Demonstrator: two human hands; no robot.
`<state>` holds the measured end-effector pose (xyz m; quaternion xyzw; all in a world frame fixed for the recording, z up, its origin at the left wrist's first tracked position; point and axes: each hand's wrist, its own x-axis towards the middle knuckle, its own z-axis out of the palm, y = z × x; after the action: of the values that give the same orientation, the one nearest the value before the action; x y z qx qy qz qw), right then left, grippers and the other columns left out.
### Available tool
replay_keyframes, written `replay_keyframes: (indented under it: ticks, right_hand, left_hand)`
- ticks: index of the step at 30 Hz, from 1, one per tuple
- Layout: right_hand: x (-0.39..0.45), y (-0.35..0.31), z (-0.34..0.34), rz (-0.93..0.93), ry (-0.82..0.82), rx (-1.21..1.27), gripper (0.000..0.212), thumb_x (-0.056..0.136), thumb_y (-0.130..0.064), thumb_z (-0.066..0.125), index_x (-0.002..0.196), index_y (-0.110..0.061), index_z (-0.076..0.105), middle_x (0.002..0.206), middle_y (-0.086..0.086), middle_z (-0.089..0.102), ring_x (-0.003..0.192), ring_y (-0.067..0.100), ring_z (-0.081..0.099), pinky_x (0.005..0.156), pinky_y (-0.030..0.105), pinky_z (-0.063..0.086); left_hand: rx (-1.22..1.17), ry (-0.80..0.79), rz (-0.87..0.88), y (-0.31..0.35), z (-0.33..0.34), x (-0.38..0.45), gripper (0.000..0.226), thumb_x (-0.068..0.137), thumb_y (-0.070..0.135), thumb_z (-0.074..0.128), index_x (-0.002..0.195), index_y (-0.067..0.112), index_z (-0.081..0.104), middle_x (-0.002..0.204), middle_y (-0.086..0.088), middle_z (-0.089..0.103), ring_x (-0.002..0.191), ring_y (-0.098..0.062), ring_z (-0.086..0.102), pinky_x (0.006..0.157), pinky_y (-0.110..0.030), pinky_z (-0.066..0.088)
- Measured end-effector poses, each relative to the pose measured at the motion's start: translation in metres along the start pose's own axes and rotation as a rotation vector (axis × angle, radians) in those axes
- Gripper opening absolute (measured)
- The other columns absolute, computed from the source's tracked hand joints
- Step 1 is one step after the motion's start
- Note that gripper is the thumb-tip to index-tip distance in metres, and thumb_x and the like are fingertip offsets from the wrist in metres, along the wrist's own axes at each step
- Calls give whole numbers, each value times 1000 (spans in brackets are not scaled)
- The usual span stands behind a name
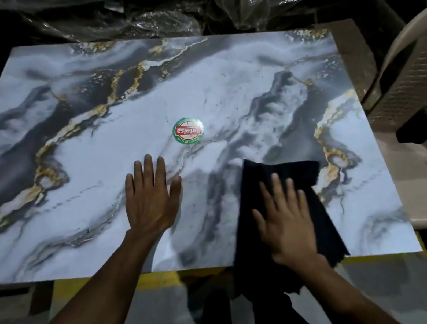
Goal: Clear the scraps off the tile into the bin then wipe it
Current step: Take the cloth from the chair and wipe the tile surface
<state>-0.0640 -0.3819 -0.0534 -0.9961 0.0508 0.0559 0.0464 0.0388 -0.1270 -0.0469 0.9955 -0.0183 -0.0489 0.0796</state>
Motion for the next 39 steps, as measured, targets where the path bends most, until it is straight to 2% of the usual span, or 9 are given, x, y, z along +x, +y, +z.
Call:
replay_keyframes:
  ticks: [5, 8, 12, 18, 22, 25, 28, 35, 39]
  right_hand:
    - [34, 47, -20, 280, -71, -11, 79, 91, -63, 8, 155, -17, 21, 163, 12, 8, 149, 38, 8, 120, 53, 9]
    - [81, 43, -28, 345, -103, 37, 78, 91, -69, 10, 156, -26, 9, 164, 12, -3, 149, 41, -4, 119, 57, 1]
    - [109, -17, -24, 196, -134, 11, 73, 90, -73, 19, 154, -40, 4, 163, 12, -7, 147, 46, -6, 116, 64, -4]
    - [0, -64, 2, 11, -37, 11, 69, 91, -66, 32, 152, -35, 28, 162, 13, 16, 145, 49, 16, 115, 62, 13]
    - [-31, 1, -4, 231, -56, -12, 71, 89, -67, 26, 152, -33, 30, 161, 12, 19, 144, 47, 19, 116, 60, 16]
    - [-10, 51, -16, 462, -89, 9, 79, 85, -72, 12, 155, -34, 17, 164, 11, 7, 147, 44, 6, 118, 58, 6]
    - [33, 76, -24, 552, -68, 55, 76, 89, -73, 13, 155, -34, 8, 164, 11, -2, 148, 44, -3, 118, 57, -3]
    - [111, -1, -25, 312, -88, 27, 73, 93, -68, 19, 156, -32, 4, 163, 14, -6, 147, 46, -6, 118, 58, -4]
    - [65, -66, -11, 97, -49, 66, 72, 92, -65, 25, 154, -30, 18, 163, 14, 5, 147, 46, 2, 119, 57, 0]
  left_hand:
    - [6, 45, 13, 0, 2, 2, 70, 95, 56, 16, 147, 14, 37, 156, -14, 30, 145, -37, 24, 116, -51, 20]
    - [-2, 74, 5, -1, 3, 3, 67, 94, 52, 18, 147, 16, 36, 157, -13, 30, 145, -35, 23, 117, -50, 18]
    - [-17, 120, 11, -2, 7, 3, 58, 95, 42, 23, 146, 17, 36, 157, -12, 29, 145, -34, 22, 117, -48, 17]
    - [-29, 135, 24, -3, 8, 1, 55, 94, 34, 29, 146, 15, 37, 156, -13, 30, 145, -35, 23, 117, -49, 19]
    - [-17, 139, 39, -3, 6, 0, 57, 95, 36, 26, 146, 13, 36, 156, -15, 31, 144, -36, 25, 115, -49, 20]
    - [0, 137, 40, -2, 6, 0, 57, 95, 36, 26, 145, 13, 37, 155, -15, 32, 143, -37, 26, 115, -50, 20]
    - [18, 142, 39, -1, 6, 1, 56, 95, 36, 27, 145, 12, 37, 154, -16, 33, 142, -37, 27, 115, -50, 21]
    - [20, 169, 62, -5, 11, 3, 55, 97, 37, 26, 144, 12, 39, 153, -17, 35, 141, -38, 29, 113, -51, 22]
    - [23, 181, 60, -6, 12, 0, 53, 98, 34, 27, 145, 12, 39, 153, -16, 35, 141, -38, 30, 113, -51, 22]
